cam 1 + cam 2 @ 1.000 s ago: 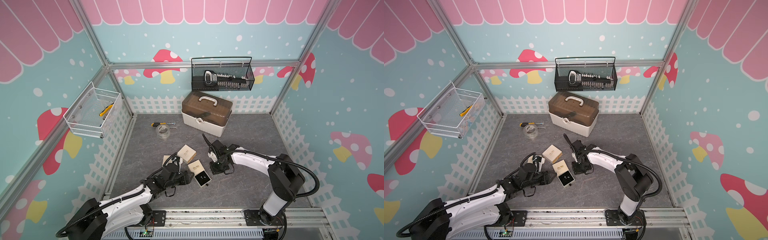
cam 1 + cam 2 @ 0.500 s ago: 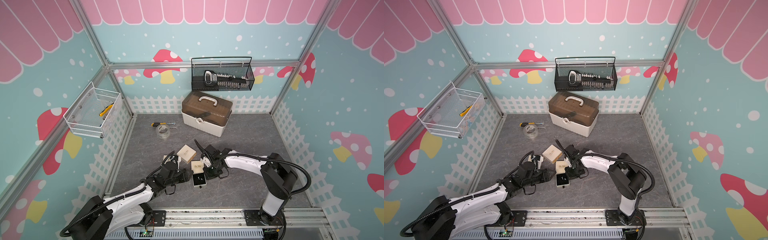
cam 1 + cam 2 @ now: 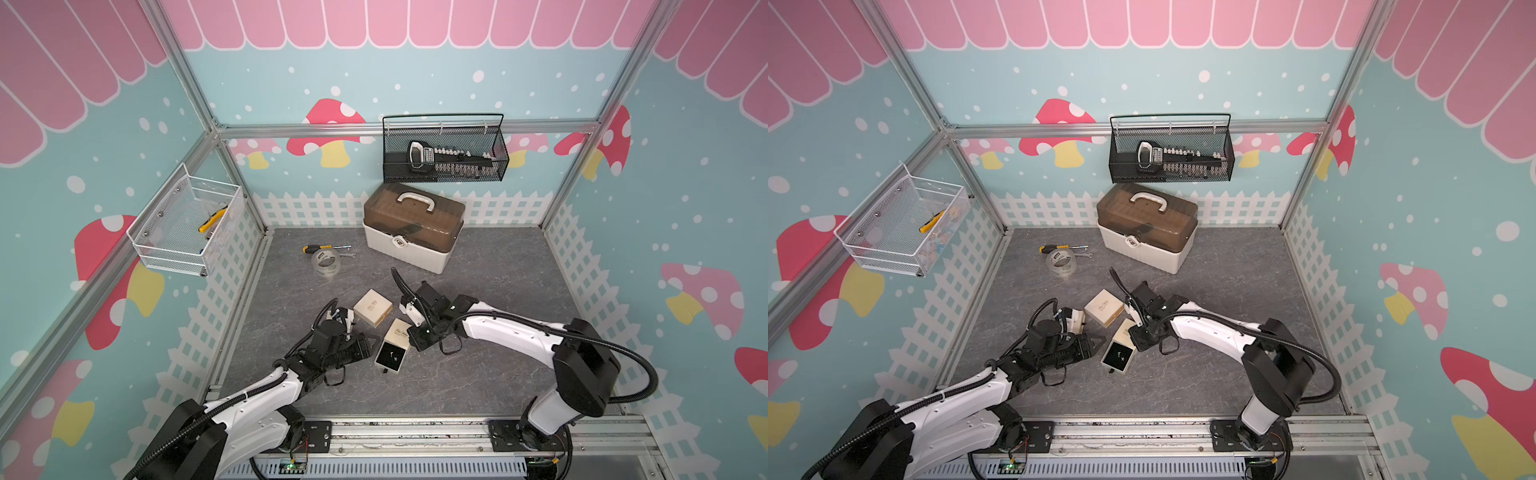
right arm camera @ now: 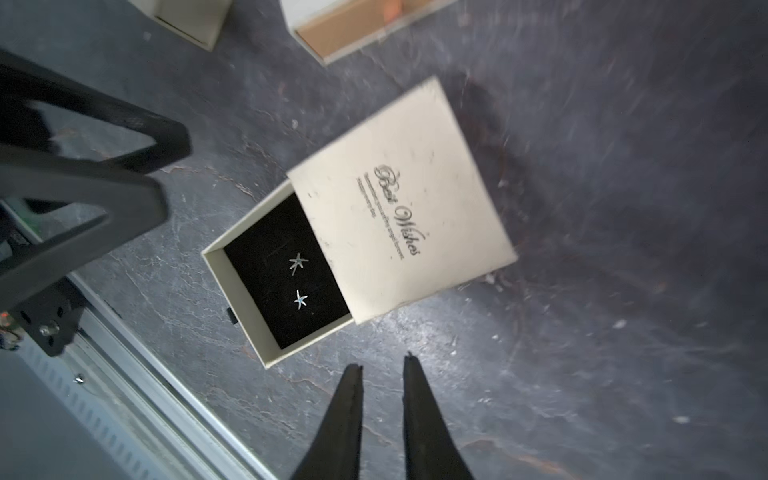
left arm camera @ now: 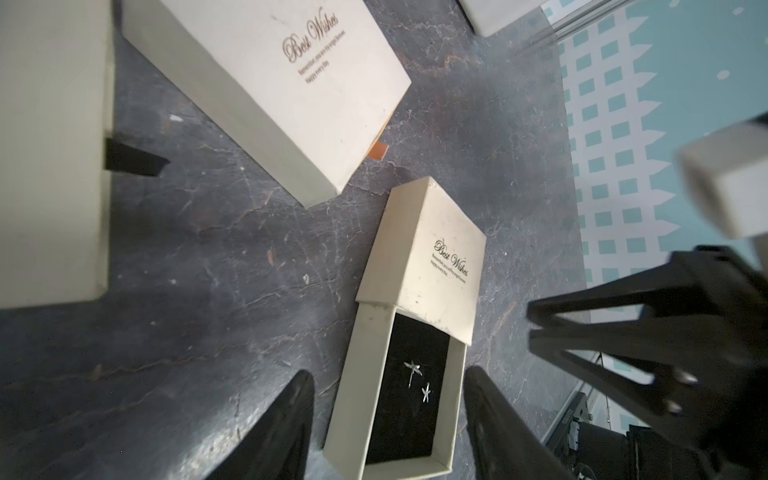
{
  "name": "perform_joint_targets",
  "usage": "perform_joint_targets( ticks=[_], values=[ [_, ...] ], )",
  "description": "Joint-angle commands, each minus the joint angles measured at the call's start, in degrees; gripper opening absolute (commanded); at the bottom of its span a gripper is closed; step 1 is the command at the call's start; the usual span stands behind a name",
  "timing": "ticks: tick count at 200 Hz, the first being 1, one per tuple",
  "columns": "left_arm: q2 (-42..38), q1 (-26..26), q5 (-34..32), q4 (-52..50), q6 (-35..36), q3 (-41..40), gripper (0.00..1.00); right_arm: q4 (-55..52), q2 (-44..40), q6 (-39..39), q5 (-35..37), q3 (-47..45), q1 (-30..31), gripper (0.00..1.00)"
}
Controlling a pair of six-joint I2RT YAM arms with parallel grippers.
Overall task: Place the earrings into the drawer-style jewelry box
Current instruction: Adjust the jewelry box at the center of the board, then pick up the earring from the inner lining.
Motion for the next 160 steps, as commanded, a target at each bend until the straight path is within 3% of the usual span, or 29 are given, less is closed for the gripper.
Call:
perform_joint_targets(
  ticks=[1, 17, 49, 96, 160],
  values=[
    [-1.5, 0.3, 3.9, 1.6, -0.3, -1.0, 0.59, 0.1, 0.8, -10.0, 0.6, 2.4, 0.0, 0.22],
    [-4.3, 0.2, 4.1, -0.4, -1.1, -2.7, 0.59, -3.6, 5.0, -15.4, -2.6, 6.5, 0.8, 0.18],
    [-12.8, 0.5, 1.6, -6.6, -2.7, -5.9, 0.61, -5.3, 9.0, -22.1, -1.2, 10.4, 3.7, 0.13],
    [-18.0, 0.6, 5.8, 1.3, -6.9, -11.3, 0.63, -8.3, 14.5, -27.0, -0.9, 15.2, 6.4, 0.17],
    [-16.6, 0.5, 7.1, 4.8, -5.7, -11.9, 0.65, -9.5, 19.9, -27.7, 0.5, 18.4, 8.0, 0.24]
  ],
)
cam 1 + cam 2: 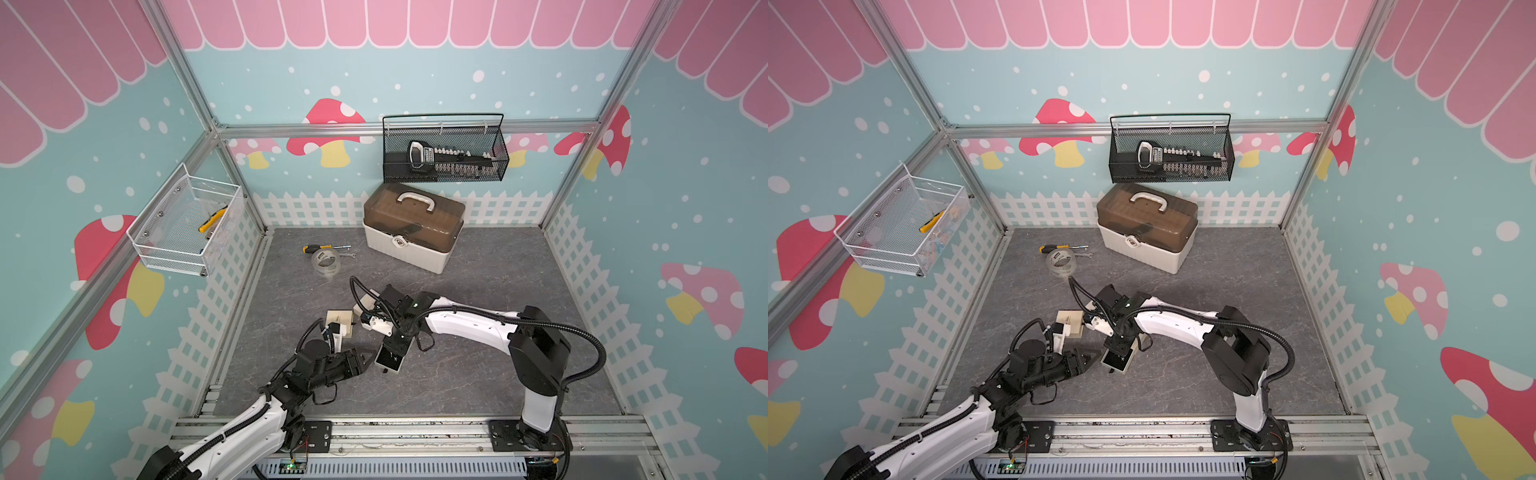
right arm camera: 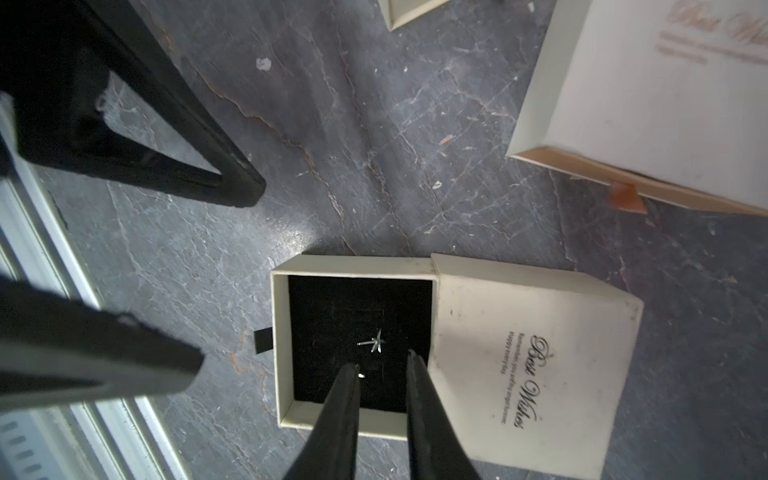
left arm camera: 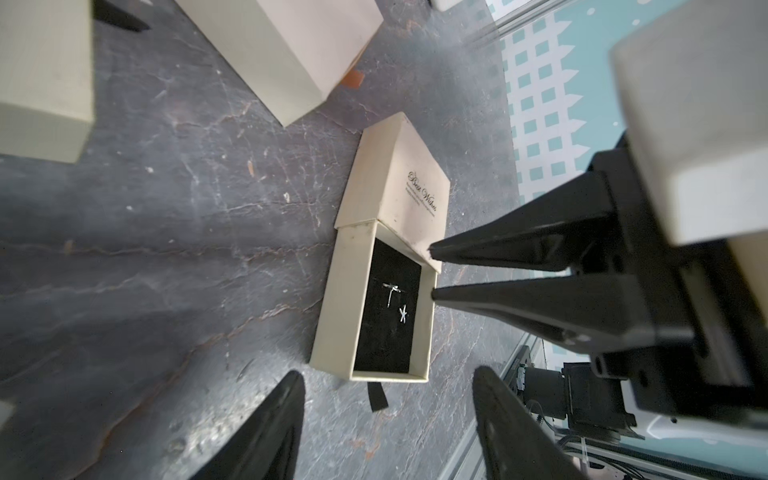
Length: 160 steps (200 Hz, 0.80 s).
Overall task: Place the earrings into the drawer-style jewelry box
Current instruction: Pick up the earring from the inner lining.
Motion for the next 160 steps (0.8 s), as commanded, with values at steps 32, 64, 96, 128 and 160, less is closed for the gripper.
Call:
perform_joint_targets(
  ticks=[32, 64, 96, 128, 160],
  values=[
    [2.4, 0.4, 2.5, 6.0, -0.4, -0.4, 0.65, -2.3, 4.0, -2.4, 1.2, 2.6, 0.9, 0.26],
    [2.8, 0.4, 2.9, 6.8, 0.0, -0.5, 0.65, -2.5, 5.0, -2.3, 2.0, 2.7, 0.9, 0.27],
    [2.5, 0.4, 2.7, 6.3, 0.3, -0.4, 0.65, -2.4, 5.5, -2.1, 2.4, 3.1, 0.8, 0.27],
    [2.5, 0.4, 2.6, 5.8, 0.5, -0.3, 0.65, -2.5, 5.9, -2.0, 2.3, 3.3, 0.8, 0.22],
    [2.5, 0.4, 2.5, 5.4, 0.7, -0.1, 0.65, -2.6, 6.1, -1.9, 2.2, 3.4, 0.9, 0.15]
  ],
)
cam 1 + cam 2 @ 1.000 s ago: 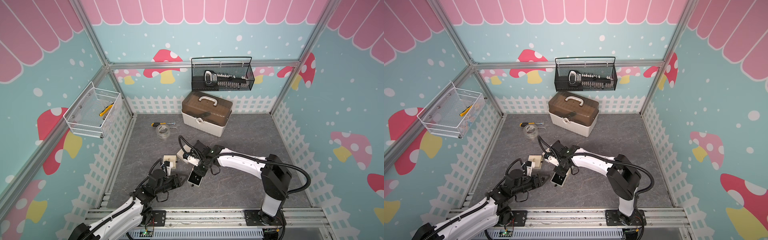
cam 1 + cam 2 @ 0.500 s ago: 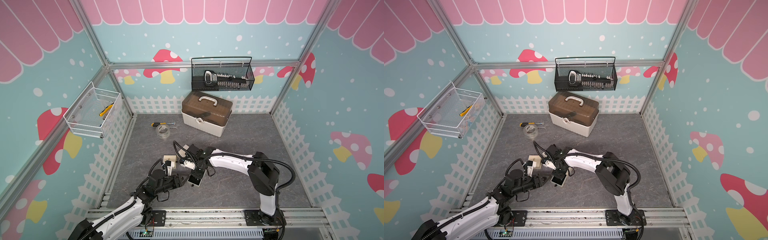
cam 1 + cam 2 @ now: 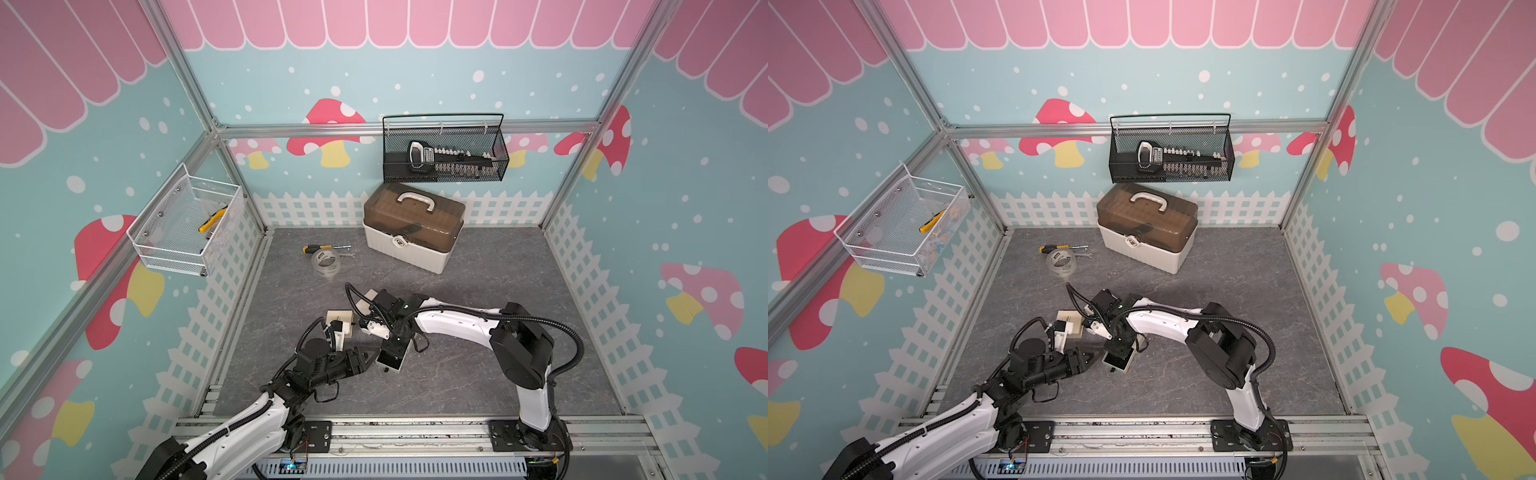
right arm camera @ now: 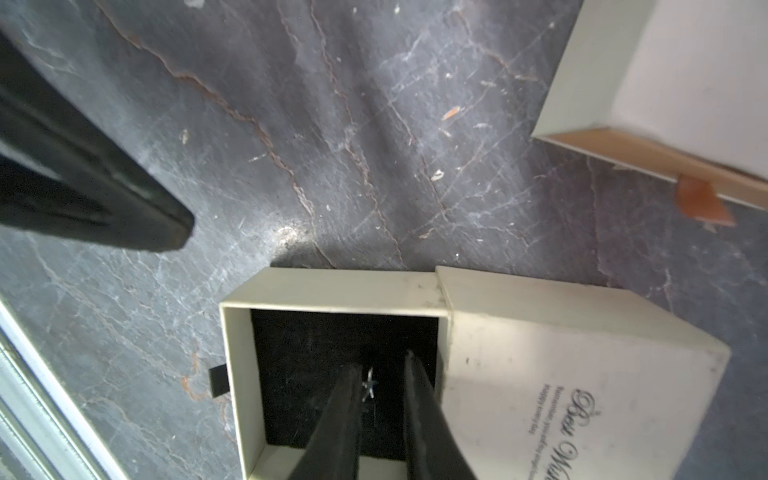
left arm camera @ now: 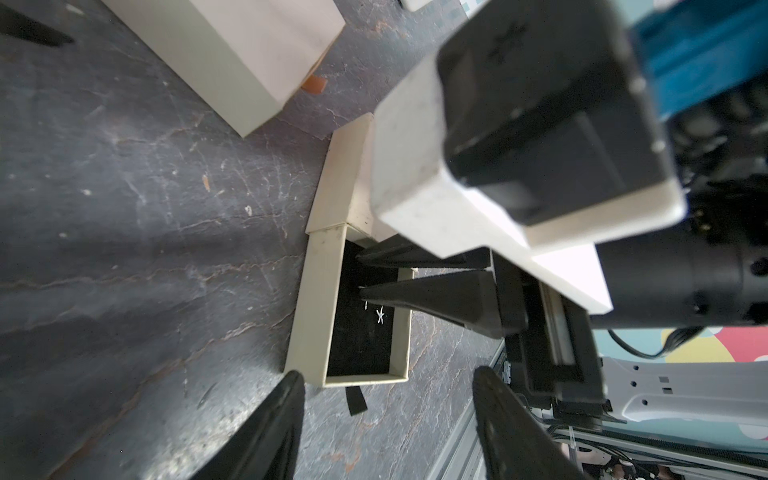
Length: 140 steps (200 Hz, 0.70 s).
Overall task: Place the earrings into the drawer-style jewelry box
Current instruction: Pick up the earring from the inner lining.
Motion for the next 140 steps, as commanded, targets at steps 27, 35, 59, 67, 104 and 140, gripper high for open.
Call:
perform_joint_targets(
  ticks=[27, 35, 59, 67, 104, 140],
  values=[
    [-0.4, 0.4, 0.4, 0.0, 0.5, 0.0, 0.65, -1.7, 1.0, -1.0, -0.1, 1.1, 0.5, 0.11],
    [-0.5, 0.4, 0.3, -0.2, 0.6, 0.0, 0.65, -1.7, 0.9, -1.0, -0.1, 1.1, 0.5, 0.10],
    [-0.4, 0.4, 0.2, -0.2, 0.6, 0.0, 0.65, -2.0, 0.9, -0.9, -0.3, 1.1, 0.5, 0.05],
    [-0.5, 0.3, 0.1, -0.4, 0.7, 0.0, 0.65, -1.9, 0.6, -0.9, -0.4, 1.1, 0.5, 0.04],
    [-1.0, 0.4, -0.2, -1.9, 1.5, 0.9, 0.65, -1.5, -1.4, -0.5, -0.9, 0.9, 0.5, 0.00],
    [-3.2, 0.4, -0.5, -6.9, 3.5, 2.7, 0.65, 1.7, -6.1, 0.8, -2.4, -1.3, 0.3, 0.00]
  ],
)
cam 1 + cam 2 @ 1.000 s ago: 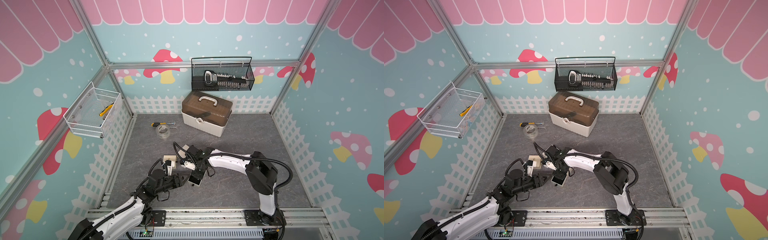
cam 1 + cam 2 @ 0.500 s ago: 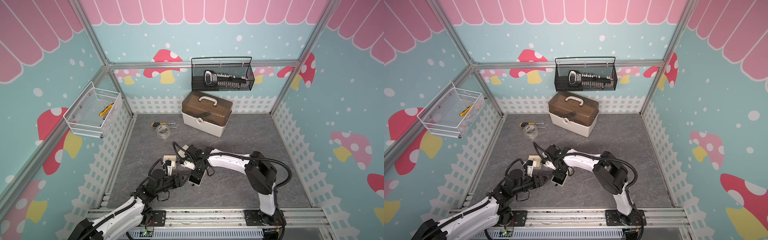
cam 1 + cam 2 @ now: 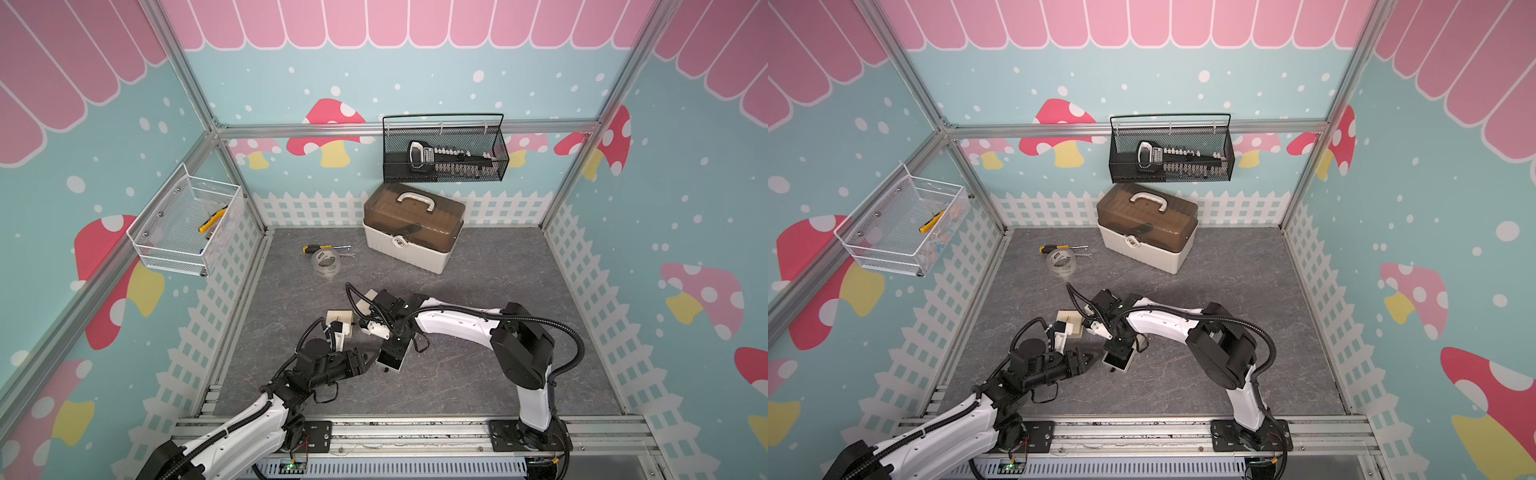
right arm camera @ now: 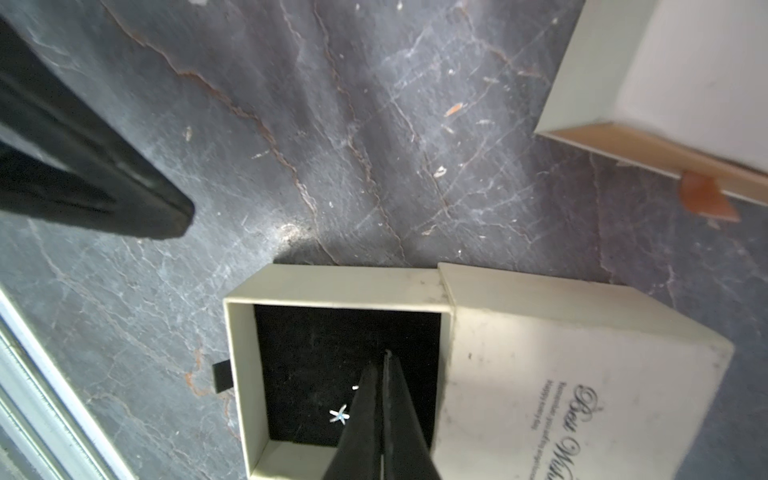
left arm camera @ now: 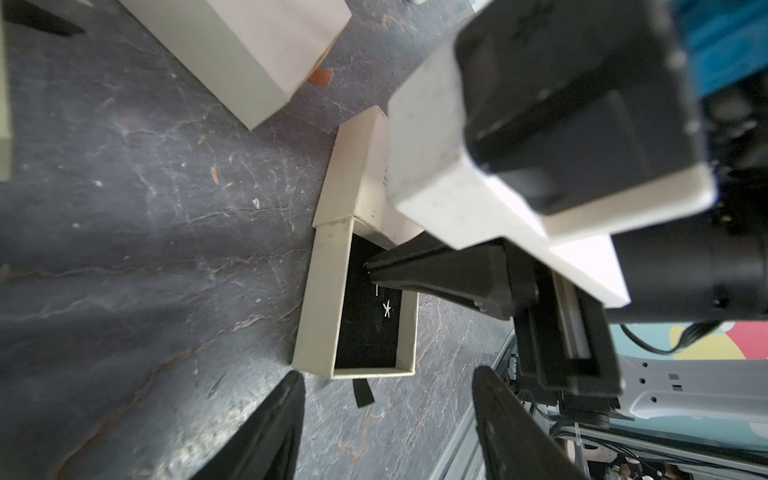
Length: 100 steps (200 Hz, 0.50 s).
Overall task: Place the earrings into the drawer-style jewelry box
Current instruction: Pick up the earring from the inner lining.
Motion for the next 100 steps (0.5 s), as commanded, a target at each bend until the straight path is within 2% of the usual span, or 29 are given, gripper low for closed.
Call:
perform_joint_targets(
  ticks=[1, 29, 51, 74, 100],
  values=[
    [-1.8, 0.4, -0.4, -3.9, 2.1, 2.3, 0.65, 1.9, -5.3, 0.5, -1.8, -1.3, 0.3, 0.00],
    [-2.7, 0.2, 0.9, -8.7, 4.2, 3.2, 0.65, 6.8, -9.2, 2.9, -2.5, -5.1, -0.8, 0.00],
    [-3.1, -2.5, 0.8, -10.0, 4.4, 2.8, 0.62, 11.4, -12.9, 6.0, -0.7, -8.6, -2.3, 0.00],
    [-1.3, -6.3, -0.1, -7.1, 3.7, 2.3, 0.61, 16.9, -17.8, 8.8, 2.1, -12.7, -3.9, 0.00],
    [4.6, -7.6, -0.3, -1.9, 3.6, 2.5, 0.60, 21.1, -22.3, 10.8, 6.0, -16.4, -4.8, 0.00]
  ],
)
